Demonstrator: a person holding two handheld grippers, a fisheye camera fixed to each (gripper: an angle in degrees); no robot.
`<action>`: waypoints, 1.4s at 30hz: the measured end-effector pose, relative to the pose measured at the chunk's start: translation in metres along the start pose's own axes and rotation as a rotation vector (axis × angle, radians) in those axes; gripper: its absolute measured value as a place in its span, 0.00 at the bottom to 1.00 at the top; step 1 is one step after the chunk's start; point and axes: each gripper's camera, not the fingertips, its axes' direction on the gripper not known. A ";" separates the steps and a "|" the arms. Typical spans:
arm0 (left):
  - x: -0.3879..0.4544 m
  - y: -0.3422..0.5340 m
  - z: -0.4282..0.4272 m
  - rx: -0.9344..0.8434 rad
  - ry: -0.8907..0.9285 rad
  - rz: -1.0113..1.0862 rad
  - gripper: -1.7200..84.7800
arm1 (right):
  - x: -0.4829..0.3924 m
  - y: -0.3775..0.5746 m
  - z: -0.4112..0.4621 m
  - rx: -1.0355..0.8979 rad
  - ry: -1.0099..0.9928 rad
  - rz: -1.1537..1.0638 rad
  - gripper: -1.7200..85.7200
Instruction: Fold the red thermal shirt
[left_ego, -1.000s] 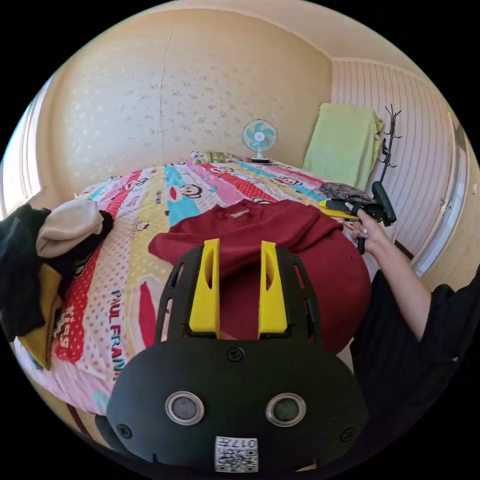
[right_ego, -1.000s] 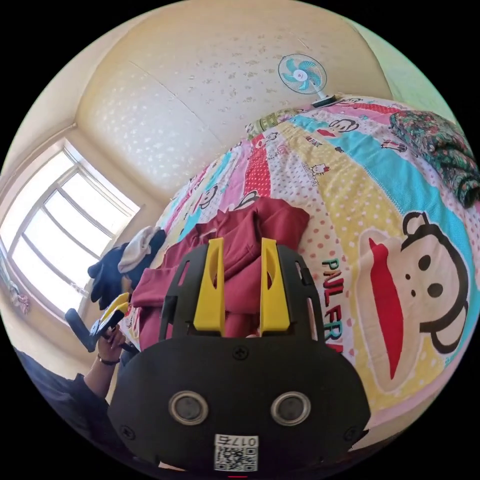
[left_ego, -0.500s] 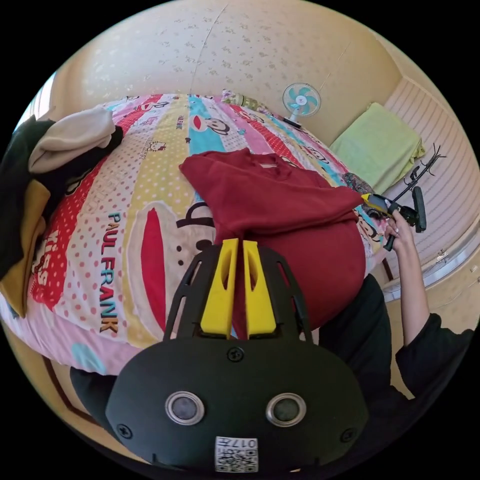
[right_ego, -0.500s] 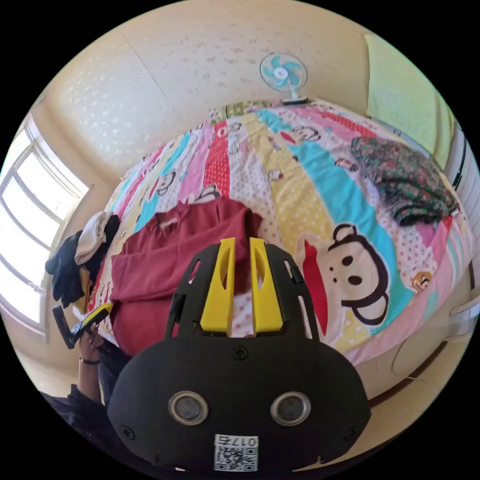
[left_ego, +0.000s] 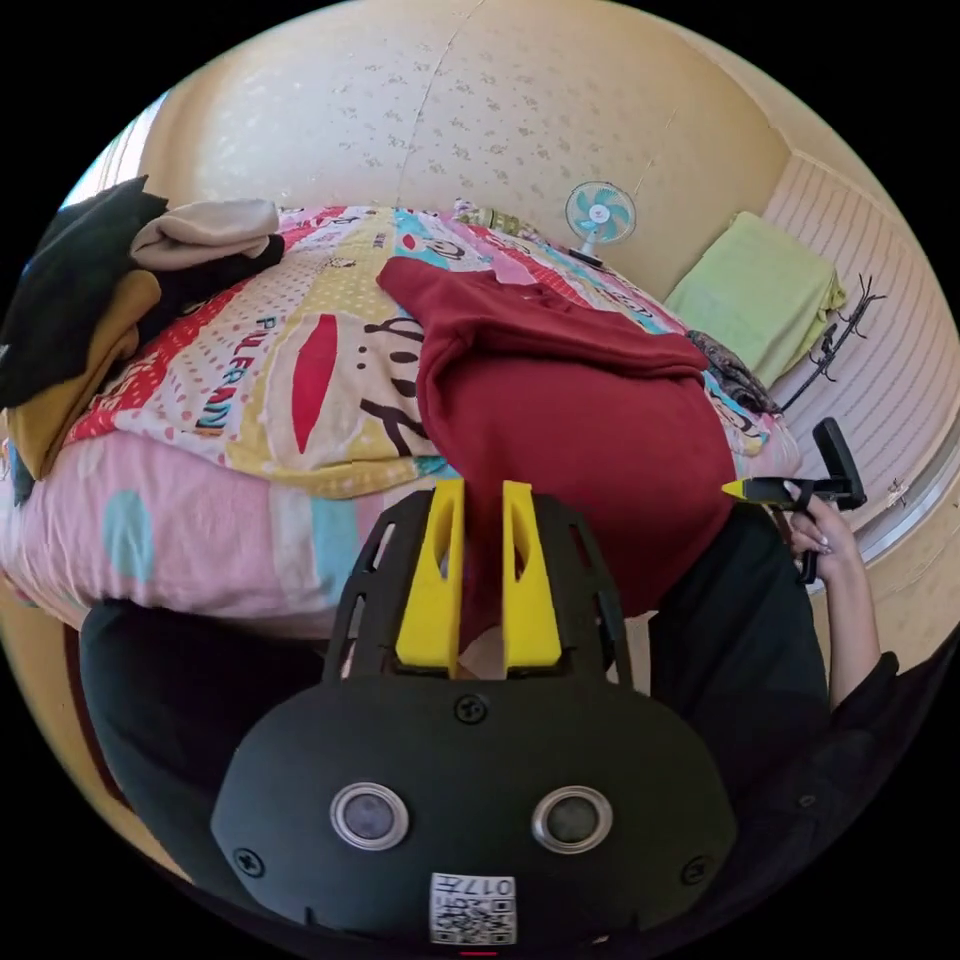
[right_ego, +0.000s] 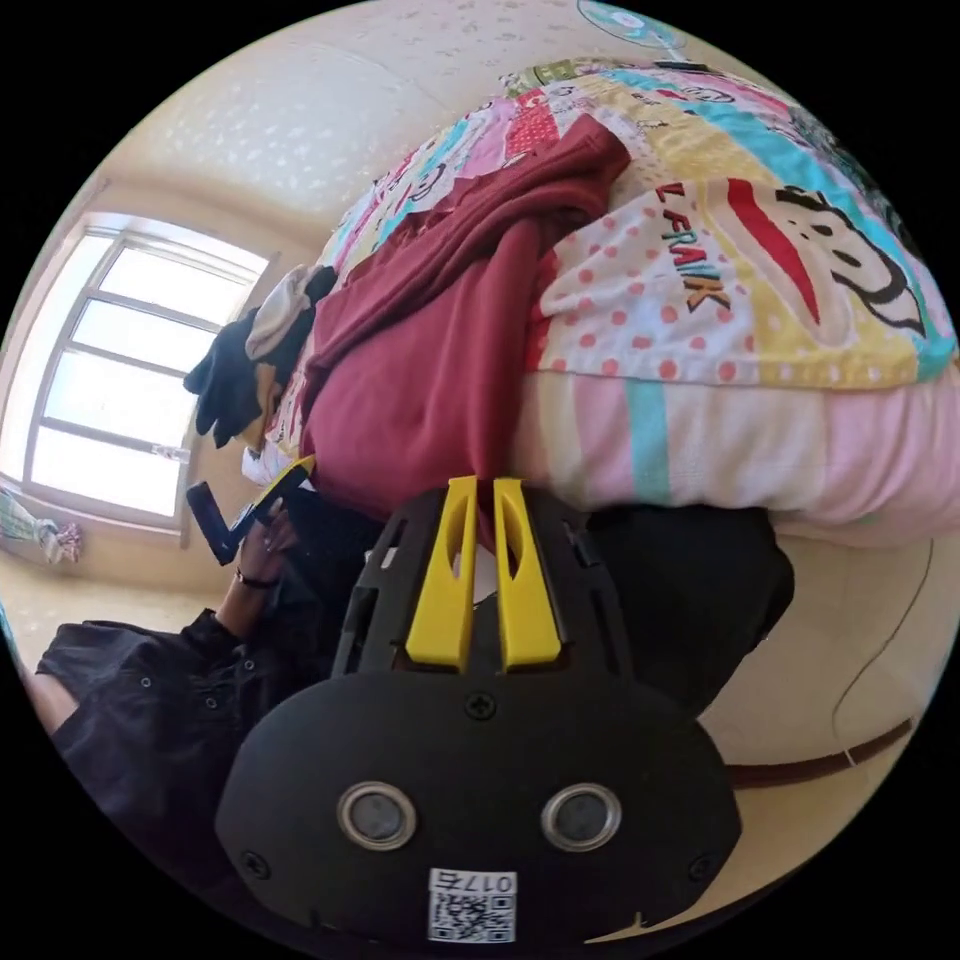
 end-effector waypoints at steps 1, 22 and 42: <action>-0.004 -0.006 -0.007 -0.008 0.030 -0.015 0.06 | -0.016 -0.002 -0.021 0.052 0.022 -0.048 0.07; -0.044 -0.023 -0.106 0.078 0.201 -0.075 0.15 | 0.068 0.028 -0.042 0.110 -0.283 -0.026 0.16; -0.046 0.018 -0.431 0.220 1.087 0.551 0.03 | 0.053 0.199 -0.221 0.593 -1.306 -0.969 0.03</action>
